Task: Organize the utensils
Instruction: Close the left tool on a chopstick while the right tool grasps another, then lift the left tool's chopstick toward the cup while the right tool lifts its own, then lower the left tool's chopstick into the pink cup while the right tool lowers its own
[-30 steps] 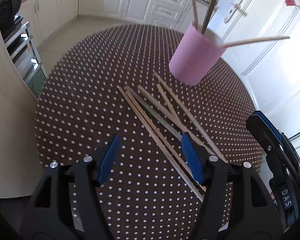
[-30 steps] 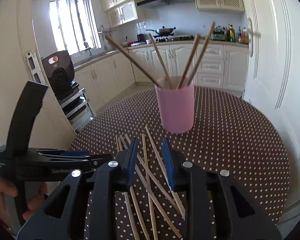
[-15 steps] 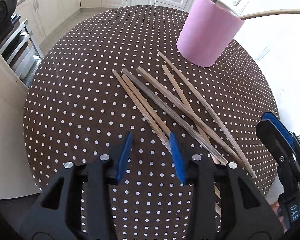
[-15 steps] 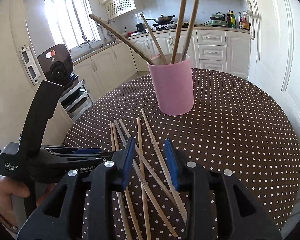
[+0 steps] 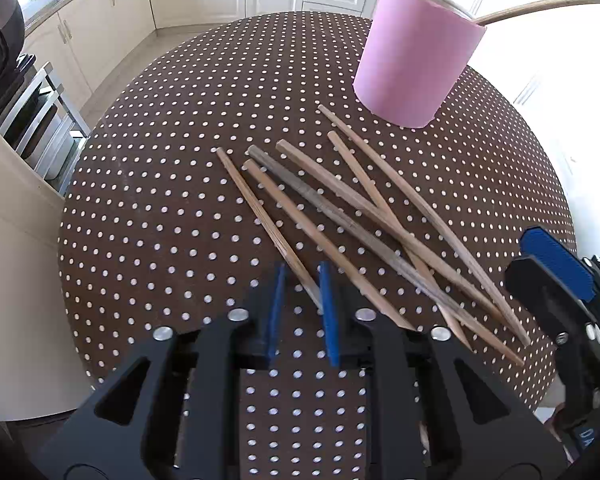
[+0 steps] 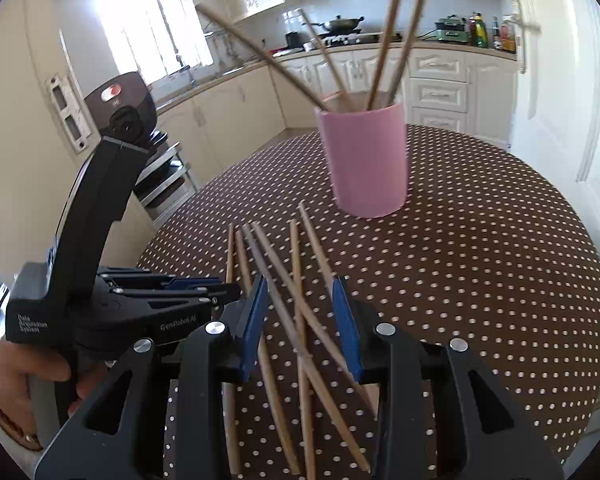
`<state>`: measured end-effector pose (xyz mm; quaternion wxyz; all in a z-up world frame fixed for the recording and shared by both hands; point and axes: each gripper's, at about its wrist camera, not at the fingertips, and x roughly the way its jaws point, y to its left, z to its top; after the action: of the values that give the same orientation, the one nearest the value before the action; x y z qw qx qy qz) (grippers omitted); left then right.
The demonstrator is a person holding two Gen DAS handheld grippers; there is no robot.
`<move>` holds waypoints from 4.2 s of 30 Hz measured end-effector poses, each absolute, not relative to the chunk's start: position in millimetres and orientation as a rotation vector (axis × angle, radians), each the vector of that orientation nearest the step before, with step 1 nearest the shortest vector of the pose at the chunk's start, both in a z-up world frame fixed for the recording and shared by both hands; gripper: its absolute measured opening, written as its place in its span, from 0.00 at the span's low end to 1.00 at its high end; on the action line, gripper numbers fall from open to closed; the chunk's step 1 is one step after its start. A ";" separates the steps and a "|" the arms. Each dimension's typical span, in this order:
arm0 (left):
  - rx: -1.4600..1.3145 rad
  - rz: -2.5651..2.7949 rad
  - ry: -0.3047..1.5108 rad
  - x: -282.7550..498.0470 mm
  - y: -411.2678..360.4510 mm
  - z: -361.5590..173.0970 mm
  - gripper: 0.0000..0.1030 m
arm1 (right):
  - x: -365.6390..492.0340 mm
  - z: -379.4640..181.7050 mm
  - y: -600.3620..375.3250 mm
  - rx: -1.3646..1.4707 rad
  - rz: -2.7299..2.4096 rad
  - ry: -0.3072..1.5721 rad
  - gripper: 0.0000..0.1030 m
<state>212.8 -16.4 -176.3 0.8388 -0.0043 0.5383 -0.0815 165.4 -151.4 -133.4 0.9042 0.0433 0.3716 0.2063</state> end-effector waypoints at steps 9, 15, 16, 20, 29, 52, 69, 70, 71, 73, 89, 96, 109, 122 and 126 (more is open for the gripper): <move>0.023 -0.194 1.141 204.2 15.1 -175.1 0.11 | 178.1 -150.4 -106.7 -0.012 0.524 0.869 0.31; -0.039 -0.207 1.151 211.4 50.4 -179.6 0.11 | 192.8 -165.0 -76.9 -0.088 0.550 0.924 0.30; -0.038 -0.209 1.150 213.1 52.6 -179.0 0.11 | 196.3 -167.4 -72.9 -0.101 0.547 0.933 0.28; -0.046 -0.202 1.148 222.4 59.8 -179.5 0.12 | 205.5 -174.9 -61.1 -0.141 0.551 0.957 0.25; -0.032 -0.204 1.125 240.9 52.1 -181.3 0.10 | 229.1 -173.9 -44.0 -0.236 0.528 0.959 0.06; -0.135 -0.301 0.854 201.5 46.6 -94.2 0.06 | 204.4 -94.4 -91.0 0.084 0.640 0.763 0.05; -0.134 -0.392 0.731 166.9 32.3 -53.1 0.06 | 162.4 -63.9 -117.2 0.151 0.691 0.646 0.05; -0.135 -0.392 0.723 165.6 31.4 -50.4 0.06 | 161.2 -61.9 -117.2 0.140 0.680 0.636 0.05; -0.132 -0.392 0.711 164.3 30.5 -47.3 0.06 | 158.3 -57.3 -119.2 0.123 0.659 0.618 0.05; -0.134 -0.391 0.687 162.9 28.5 -40.5 0.06 | 156.1 -49.6 -123.9 0.112 0.632 0.584 0.05; -0.132 -0.417 0.439 182.6 -4.2 28.6 0.06 | 158.8 7.2 -170.6 0.102 0.335 0.193 0.04; -0.124 -0.391 0.343 199.3 -16.5 43.7 0.06 | 176.8 12.0 -176.5 0.093 0.260 0.075 0.04; -0.123 -0.341 0.293 240.4 -21.8 29.1 0.06 | 217.5 -5.2 -172.7 0.079 0.194 0.020 0.04; -0.144 -0.340 0.195 239.4 -21.2 34.3 0.06 | 223.1 -10.1 -173.0 0.080 0.199 0.047 0.05; -0.130 -0.340 0.229 246.2 -24.8 20.5 0.06 | 223.3 -13.5 -174.0 0.074 0.202 0.061 0.04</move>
<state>246.2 -24.8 20.5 0.9770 -0.0647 0.1134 -0.1686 223.3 -174.0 -13.5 0.9938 0.0371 0.0306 0.1007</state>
